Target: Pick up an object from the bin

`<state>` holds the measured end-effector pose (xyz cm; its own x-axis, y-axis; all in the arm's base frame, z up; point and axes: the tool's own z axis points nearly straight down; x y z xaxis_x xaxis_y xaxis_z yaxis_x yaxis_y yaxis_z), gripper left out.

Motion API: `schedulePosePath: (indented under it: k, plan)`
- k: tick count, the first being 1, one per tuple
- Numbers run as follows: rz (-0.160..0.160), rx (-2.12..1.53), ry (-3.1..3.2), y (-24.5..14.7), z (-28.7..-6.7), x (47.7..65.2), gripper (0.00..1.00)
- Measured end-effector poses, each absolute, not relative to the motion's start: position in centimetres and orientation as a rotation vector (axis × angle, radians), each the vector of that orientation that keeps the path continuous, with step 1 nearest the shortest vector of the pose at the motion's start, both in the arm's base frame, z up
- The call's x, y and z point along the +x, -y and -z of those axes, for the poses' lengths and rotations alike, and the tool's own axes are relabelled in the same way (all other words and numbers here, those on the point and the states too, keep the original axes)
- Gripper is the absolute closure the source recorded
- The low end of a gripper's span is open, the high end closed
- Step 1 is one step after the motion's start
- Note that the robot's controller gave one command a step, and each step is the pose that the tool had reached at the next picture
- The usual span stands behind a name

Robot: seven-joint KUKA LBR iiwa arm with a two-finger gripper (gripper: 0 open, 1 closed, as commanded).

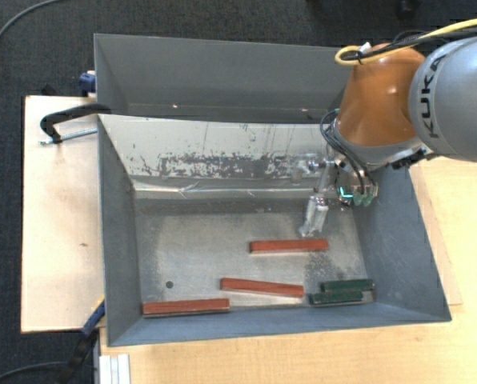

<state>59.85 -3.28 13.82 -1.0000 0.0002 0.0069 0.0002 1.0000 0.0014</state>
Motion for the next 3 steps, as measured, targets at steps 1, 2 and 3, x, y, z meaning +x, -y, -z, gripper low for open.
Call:
schedulePosePath:
  k: [1,2,3]
  plan:
    - [0.002,0.07,3.132,4.2,-6.6,56.5,0.0]
    - [0.001,0.071,3.142,4.1,-7.1,56.8,1.0]
    - [-0.003,0.15,3.155,6.2,-23.9,57.8,1.0]
